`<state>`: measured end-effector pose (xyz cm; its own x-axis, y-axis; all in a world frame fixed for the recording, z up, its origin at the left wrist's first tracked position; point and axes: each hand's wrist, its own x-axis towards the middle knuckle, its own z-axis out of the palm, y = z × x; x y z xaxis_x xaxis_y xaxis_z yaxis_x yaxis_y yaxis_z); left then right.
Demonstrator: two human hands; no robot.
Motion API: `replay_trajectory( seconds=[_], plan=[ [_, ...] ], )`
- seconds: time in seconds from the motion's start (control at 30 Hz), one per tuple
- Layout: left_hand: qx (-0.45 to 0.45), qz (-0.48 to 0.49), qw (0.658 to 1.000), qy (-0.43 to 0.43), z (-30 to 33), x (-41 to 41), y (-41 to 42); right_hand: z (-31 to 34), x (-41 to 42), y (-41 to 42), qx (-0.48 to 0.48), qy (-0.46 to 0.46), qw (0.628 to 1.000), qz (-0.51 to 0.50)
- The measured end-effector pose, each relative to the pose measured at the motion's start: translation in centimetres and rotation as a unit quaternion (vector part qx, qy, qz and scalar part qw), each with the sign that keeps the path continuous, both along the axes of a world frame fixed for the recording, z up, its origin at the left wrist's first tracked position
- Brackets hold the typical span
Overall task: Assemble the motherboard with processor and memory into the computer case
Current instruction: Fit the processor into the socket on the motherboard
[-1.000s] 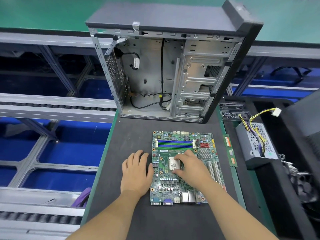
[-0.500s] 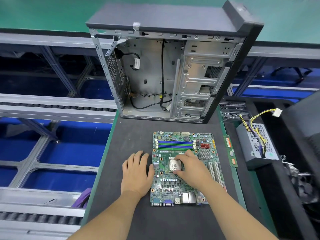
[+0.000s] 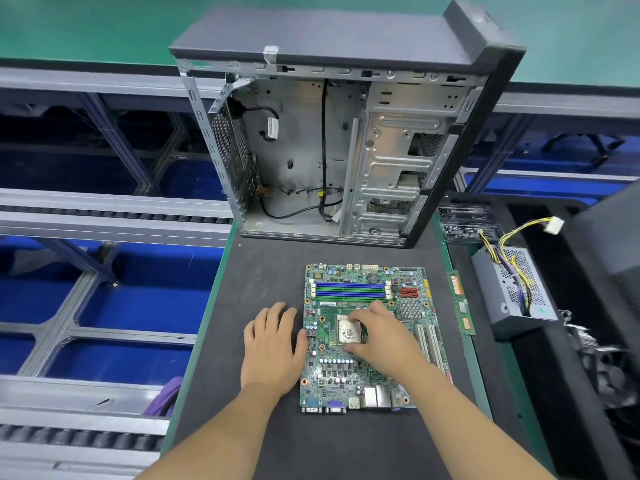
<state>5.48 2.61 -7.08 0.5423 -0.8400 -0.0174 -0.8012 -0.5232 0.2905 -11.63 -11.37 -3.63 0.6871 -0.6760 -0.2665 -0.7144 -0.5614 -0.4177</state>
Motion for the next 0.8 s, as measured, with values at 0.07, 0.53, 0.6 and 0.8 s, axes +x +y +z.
replay_trajectory(
  seconds=[0.07, 0.53, 0.6, 0.8],
  plan=[
    [0.004, 0.0, 1.0, -0.001, 0.0, 0.0, 0.0, 0.1, 0.0, 0.0, 0.002, 0.001, 1.0, 0.0],
    [-0.061, 0.013, 0.997, 0.05, 0.1, 0.1, 0.1, 2.2, -0.5, 1.4, 0.012, -0.093, 0.994, -0.057],
    [-0.136, 0.068, 0.983, 0.104, 0.6, 0.2, -0.2, 2.8, -0.8, 1.5, 0.004, -0.118, 0.991, -0.064],
    [-0.271, 0.097, 0.932, 0.222, 4.6, -1.1, -4.0, 4.4, -1.0, 1.2, -0.028, -0.172, 0.984, -0.045]
  ],
)
